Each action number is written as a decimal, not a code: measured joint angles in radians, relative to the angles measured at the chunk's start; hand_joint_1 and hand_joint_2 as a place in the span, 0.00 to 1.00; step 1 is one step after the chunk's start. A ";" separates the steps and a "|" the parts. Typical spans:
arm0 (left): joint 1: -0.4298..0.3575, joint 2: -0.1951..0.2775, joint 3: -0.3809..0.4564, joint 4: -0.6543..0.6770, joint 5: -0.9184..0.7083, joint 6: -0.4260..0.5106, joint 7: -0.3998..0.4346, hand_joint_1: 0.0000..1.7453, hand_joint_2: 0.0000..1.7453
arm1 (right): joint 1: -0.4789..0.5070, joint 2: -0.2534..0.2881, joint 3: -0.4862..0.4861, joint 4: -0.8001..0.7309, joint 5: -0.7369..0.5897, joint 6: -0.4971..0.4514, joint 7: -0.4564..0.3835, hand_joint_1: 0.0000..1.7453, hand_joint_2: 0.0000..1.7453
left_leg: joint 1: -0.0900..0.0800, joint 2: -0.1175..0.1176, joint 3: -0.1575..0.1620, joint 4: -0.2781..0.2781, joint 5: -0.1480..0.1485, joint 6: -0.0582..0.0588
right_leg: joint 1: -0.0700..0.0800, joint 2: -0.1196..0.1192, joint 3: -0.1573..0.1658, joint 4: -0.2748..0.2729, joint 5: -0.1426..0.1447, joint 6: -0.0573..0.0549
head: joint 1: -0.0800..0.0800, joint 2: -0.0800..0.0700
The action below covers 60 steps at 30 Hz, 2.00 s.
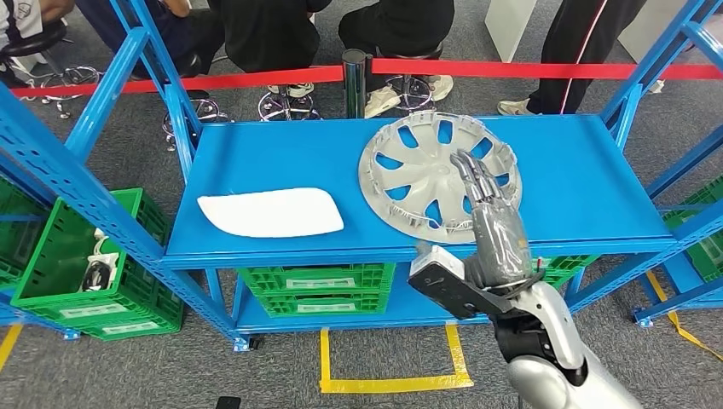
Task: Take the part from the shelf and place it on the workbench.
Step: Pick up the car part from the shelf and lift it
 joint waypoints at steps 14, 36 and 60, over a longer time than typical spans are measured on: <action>0.004 -0.024 -0.050 0.004 0.010 -0.056 0.022 0.00 0.00 | 0.069 -0.106 -0.119 -0.023 -0.051 0.060 0.153 0.00 1.00 | 0.000 0.000 0.000 0.001 0.000 0.000 | 0.000 -0.002 0.001 -0.001 0.000 0.001 | 0.000 0.000; 0.004 -0.034 -0.074 0.010 0.034 -0.056 0.030 0.00 0.00 | 0.158 -0.117 -0.146 -0.023 -0.122 -0.072 0.156 0.00 1.00 | -0.001 0.008 0.000 0.002 -0.001 0.002 | -0.001 0.000 0.001 -0.001 0.000 0.002 | 0.000 0.000; 0.002 -0.040 -0.085 0.016 0.030 -0.067 0.052 0.00 0.00 | 0.196 -0.120 -0.150 -0.031 -0.117 -0.075 0.156 0.00 1.00 | 0.000 0.026 0.086 -0.020 -0.057 0.025 | -0.009 -0.013 -0.094 0.080 0.060 0.030 | 0.008 0.000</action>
